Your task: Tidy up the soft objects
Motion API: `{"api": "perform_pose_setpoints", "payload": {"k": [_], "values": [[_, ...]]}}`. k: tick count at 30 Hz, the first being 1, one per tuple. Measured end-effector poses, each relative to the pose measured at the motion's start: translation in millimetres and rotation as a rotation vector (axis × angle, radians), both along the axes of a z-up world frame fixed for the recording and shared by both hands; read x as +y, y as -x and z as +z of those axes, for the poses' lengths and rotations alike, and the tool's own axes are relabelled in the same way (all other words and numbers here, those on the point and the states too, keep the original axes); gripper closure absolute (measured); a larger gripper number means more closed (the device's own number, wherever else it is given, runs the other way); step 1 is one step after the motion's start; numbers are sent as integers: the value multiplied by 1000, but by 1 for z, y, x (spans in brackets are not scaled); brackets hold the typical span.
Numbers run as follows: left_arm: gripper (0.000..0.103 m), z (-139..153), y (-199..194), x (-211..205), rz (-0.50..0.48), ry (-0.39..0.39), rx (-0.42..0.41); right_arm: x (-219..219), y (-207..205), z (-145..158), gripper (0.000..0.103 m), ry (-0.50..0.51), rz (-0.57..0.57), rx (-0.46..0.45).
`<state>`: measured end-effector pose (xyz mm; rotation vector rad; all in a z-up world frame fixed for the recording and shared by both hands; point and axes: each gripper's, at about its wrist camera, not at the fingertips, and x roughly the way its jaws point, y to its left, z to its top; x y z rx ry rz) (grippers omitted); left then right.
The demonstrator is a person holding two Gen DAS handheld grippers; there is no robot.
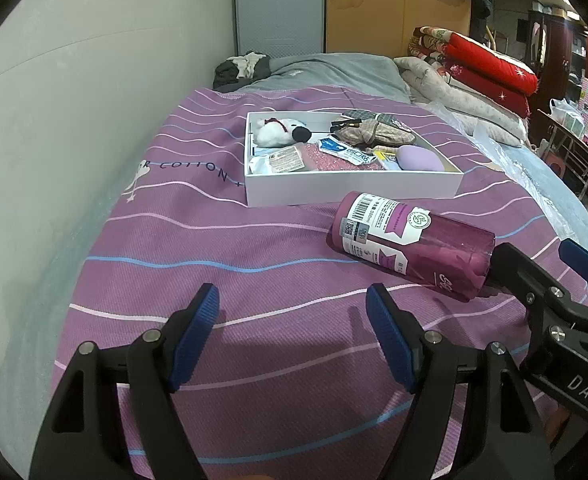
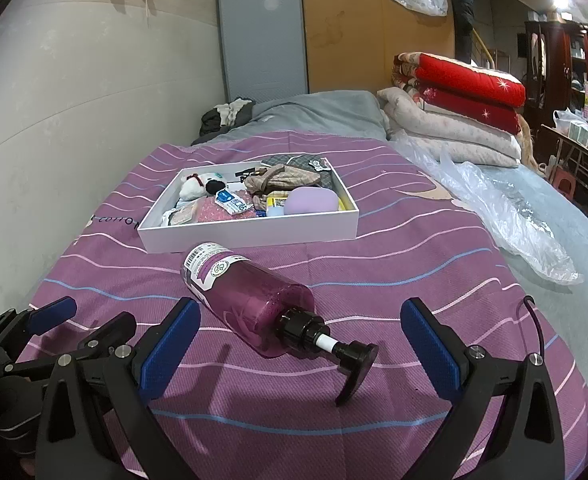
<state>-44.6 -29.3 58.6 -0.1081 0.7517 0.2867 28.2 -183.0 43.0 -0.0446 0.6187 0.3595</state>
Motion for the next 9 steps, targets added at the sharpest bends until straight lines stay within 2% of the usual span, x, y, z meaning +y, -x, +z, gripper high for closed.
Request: {"api": "perform_pose_setpoints", "payload": {"k": [9], "values": [[27,0,0,1,10,-2,2,0,0,0,2,-1,-1,1]]}}
